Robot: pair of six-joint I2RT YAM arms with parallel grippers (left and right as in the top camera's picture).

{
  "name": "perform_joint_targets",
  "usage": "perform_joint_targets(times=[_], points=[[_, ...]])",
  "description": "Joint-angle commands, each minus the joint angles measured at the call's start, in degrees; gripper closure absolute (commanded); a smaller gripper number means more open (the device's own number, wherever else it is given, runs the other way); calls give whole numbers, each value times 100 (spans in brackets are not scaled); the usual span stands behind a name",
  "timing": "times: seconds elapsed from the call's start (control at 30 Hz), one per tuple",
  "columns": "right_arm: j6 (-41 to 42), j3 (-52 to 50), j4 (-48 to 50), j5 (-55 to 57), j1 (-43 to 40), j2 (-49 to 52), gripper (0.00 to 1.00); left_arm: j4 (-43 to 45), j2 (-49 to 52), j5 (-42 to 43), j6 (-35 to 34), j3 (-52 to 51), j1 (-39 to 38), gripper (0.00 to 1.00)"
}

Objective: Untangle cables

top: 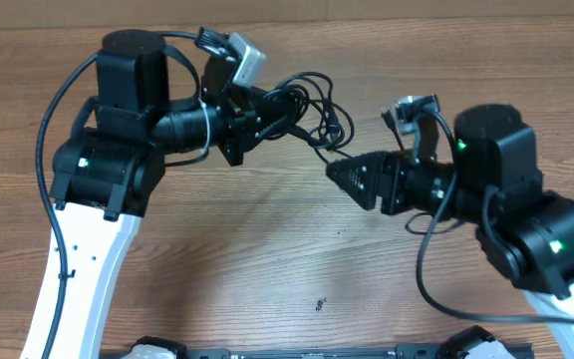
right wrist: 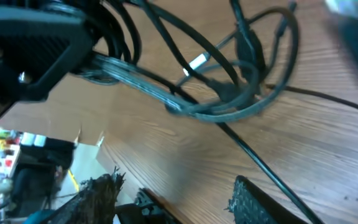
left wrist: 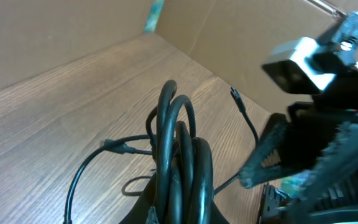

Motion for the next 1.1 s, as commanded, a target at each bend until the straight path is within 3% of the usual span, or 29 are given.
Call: perform_joint_targets(times=[0.0, 0.2, 0.67, 1.07], points=[[223, -22, 249, -382, -9, 105, 48, 63, -74, -177, -114, 166, -151, 96], [221, -22, 376, -356, -9, 216, 54, 66, -66, -195, -116, 166, -271, 96], [219, -22, 380, 466, -9, 332, 58, 317, -66, 227, -1322, 166, -326, 96], [219, -22, 817, 933, -9, 332, 57, -22, -63, 673, -1355, 166, -330, 96]])
